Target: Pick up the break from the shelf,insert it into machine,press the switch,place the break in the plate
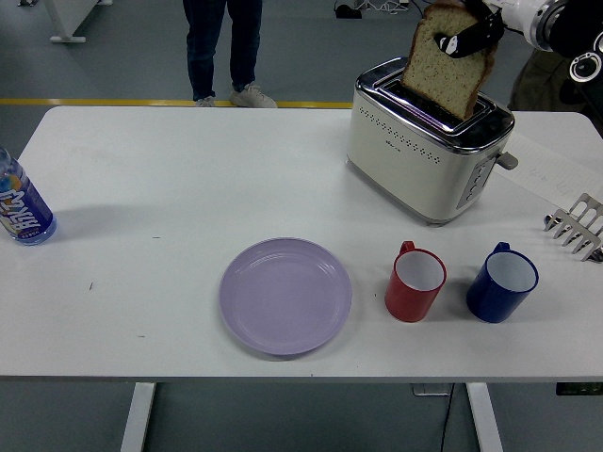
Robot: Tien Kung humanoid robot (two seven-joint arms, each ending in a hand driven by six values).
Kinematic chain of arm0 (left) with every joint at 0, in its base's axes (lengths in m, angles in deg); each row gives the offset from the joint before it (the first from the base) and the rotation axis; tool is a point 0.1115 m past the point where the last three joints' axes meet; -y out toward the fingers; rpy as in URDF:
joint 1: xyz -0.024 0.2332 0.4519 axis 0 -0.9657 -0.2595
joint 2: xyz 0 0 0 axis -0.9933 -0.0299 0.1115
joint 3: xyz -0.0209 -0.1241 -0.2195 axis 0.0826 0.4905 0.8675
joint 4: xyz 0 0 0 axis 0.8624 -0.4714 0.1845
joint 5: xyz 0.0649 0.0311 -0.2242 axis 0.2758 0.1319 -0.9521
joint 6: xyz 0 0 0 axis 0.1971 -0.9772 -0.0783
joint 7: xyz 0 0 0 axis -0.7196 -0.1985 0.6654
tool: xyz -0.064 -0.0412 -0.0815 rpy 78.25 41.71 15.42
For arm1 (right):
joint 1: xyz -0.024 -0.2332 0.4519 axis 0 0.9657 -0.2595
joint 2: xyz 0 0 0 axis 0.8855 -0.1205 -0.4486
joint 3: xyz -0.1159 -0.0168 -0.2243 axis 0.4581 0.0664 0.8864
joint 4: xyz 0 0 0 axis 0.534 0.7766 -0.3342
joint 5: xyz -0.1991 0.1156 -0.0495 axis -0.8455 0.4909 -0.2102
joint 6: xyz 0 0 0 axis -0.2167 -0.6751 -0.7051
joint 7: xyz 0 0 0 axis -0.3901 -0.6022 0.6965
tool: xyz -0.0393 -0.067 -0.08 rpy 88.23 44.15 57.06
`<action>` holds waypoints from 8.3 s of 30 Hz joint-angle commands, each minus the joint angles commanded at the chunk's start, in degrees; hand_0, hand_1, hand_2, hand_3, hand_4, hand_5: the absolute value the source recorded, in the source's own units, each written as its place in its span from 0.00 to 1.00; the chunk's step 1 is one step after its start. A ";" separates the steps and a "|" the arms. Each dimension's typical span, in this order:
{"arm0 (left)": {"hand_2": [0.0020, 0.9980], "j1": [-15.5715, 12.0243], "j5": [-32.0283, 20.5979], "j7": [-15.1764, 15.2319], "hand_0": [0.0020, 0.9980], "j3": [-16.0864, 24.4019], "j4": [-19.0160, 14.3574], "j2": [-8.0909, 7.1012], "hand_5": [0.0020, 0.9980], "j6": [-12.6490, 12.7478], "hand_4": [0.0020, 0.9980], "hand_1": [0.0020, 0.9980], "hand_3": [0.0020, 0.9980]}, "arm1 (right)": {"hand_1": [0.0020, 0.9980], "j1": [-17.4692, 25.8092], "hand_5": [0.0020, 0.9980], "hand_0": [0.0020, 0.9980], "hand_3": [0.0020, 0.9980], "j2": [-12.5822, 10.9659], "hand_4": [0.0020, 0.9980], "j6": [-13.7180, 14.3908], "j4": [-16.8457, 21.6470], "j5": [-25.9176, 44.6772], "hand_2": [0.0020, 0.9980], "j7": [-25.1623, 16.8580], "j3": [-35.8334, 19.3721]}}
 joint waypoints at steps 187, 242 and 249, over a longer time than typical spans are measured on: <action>0.46 -0.47 -0.82 0.08 0.63 -0.73 0.00 0.21 0.80 0.43 0.34 0.49 0.54 | 0.75 11.04 0.35 0.78 0.86 -0.73 0.63 26.27 -1.59 9.34 0.78 -11.64 -2.71; 0.46 -0.88 -0.19 0.11 0.63 0.05 0.00 0.77 0.81 0.21 0.34 0.49 0.54 | 0.76 32.12 0.32 0.82 0.81 -8.53 0.53 29.69 12.80 16.78 0.75 -22.39 -13.38; 0.46 -0.93 -0.14 0.15 0.63 0.09 0.00 0.86 0.81 0.18 0.34 0.49 0.54 | 0.76 34.74 0.32 0.82 0.80 -9.59 0.53 29.96 14.02 16.43 0.75 -22.69 -14.61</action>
